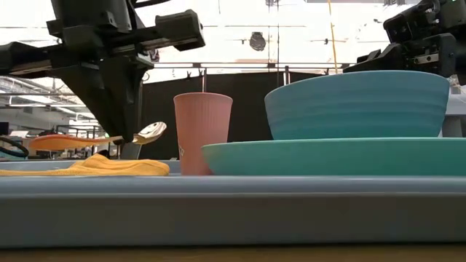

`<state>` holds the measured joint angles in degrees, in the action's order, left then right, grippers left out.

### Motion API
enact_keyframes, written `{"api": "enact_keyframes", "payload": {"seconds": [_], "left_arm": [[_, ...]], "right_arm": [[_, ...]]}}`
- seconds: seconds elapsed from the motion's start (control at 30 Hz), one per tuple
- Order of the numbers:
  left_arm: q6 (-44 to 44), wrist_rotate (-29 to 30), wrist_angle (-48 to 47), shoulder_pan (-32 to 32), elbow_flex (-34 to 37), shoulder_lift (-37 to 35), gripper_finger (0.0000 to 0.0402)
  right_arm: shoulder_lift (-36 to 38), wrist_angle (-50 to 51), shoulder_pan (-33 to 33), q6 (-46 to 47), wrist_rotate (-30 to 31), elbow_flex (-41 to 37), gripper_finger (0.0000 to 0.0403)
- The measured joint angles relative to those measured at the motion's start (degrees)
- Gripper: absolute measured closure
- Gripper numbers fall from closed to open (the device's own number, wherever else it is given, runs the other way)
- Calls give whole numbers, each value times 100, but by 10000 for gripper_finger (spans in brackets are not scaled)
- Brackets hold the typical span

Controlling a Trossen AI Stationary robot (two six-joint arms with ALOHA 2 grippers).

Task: Set up tray
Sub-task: Put the white and orange spoon on the yellow napkin, then put the yellow knife on the left side of the white and orange spoon

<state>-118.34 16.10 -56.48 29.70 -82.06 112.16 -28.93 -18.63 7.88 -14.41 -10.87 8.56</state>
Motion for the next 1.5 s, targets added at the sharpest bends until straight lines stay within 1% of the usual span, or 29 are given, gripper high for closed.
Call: {"api": "enact_keyframes", "payload": {"seconds": [0.3,0.5,0.77,0.9,1.0,1.07,1.3,1.5], "left_arm": [[-30,20,17,-2,0,86,389],[22,-104,11,-18,0,201,393],[210,-90,115,-46,0,190,381],[211,-4,131,-53,0,190,392],[212,0,151,-55,0,190,393],[178,0,149,-55,0,190,383],[224,0,154,-55,0,190,327],[290,2,232,-55,0,190,318]], "right_arm": [[0,2,0,0,0,0,403],[0,4,0,-2,-2,0,403],[0,4,0,0,-2,0,403],[0,4,2,0,-2,0,403],[0,4,0,0,-2,0,403],[0,4,0,0,-2,0,403],[0,4,0,17,-2,0,403],[0,4,0,20,-2,0,403]]}}
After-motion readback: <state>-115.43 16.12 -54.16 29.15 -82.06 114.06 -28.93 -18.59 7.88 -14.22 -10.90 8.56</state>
